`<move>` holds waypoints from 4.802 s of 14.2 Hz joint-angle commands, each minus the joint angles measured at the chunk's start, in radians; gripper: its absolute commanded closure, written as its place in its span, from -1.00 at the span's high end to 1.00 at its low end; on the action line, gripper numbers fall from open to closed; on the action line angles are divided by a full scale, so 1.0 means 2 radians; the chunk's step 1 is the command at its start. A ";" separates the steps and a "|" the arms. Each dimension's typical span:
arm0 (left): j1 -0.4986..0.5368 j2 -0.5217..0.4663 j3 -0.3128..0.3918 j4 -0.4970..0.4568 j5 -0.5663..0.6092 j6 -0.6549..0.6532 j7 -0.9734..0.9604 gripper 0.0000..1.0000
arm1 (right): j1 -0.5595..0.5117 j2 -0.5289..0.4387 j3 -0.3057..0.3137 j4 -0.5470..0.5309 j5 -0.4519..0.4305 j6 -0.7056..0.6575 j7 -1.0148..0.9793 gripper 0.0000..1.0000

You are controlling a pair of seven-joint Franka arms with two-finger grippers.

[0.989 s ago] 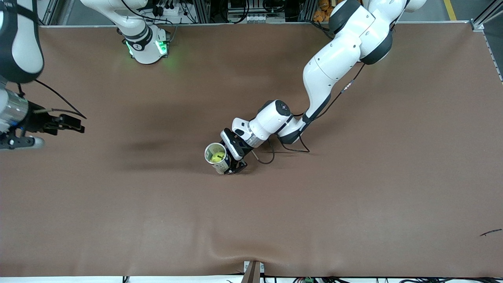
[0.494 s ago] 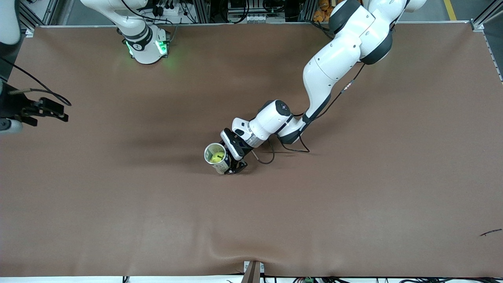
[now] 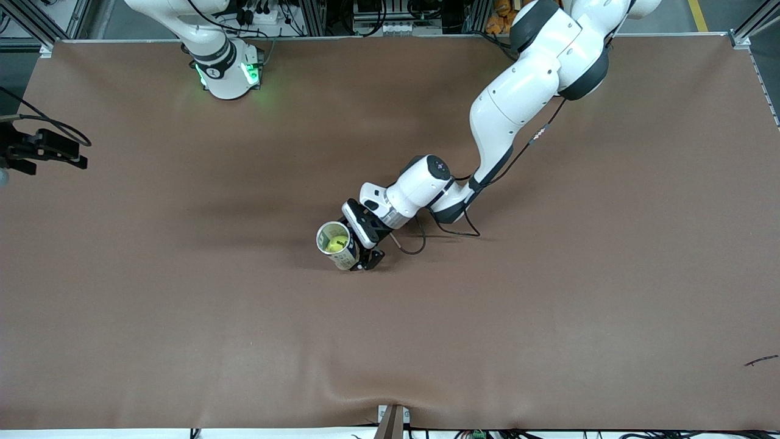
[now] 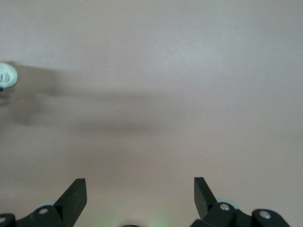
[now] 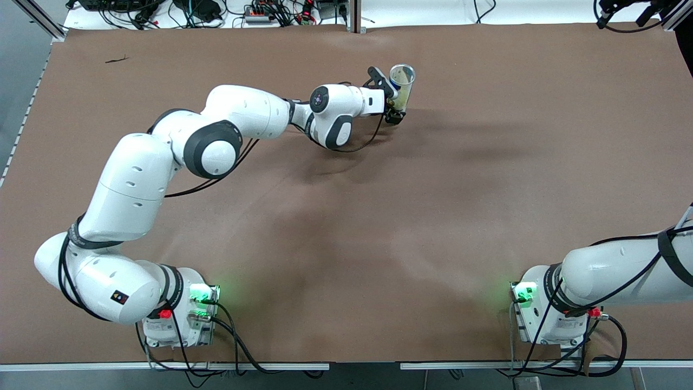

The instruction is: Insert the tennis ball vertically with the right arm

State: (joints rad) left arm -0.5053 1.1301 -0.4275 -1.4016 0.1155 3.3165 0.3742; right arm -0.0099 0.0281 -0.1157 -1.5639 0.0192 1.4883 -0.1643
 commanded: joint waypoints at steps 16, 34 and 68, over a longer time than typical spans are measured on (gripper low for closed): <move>0.064 -0.068 0.004 -0.151 -0.003 0.021 0.008 1.00 | -0.016 -0.003 0.010 0.030 -0.013 -0.038 0.047 1.00; 0.197 -0.214 0.004 -0.150 -0.011 -0.243 -0.070 1.00 | -0.017 -0.003 0.009 0.030 -0.013 -0.037 0.046 1.00; 0.294 -0.554 0.087 -0.049 -0.049 -0.883 -0.188 1.00 | -0.010 -0.013 0.011 0.033 -0.005 -0.040 0.047 1.00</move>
State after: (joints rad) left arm 0.1687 0.0700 -0.3517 -1.4835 0.0379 1.6039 0.0151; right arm -0.0257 0.0138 -0.0936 -1.5026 0.0124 1.4170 -0.0836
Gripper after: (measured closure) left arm 0.000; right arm 0.000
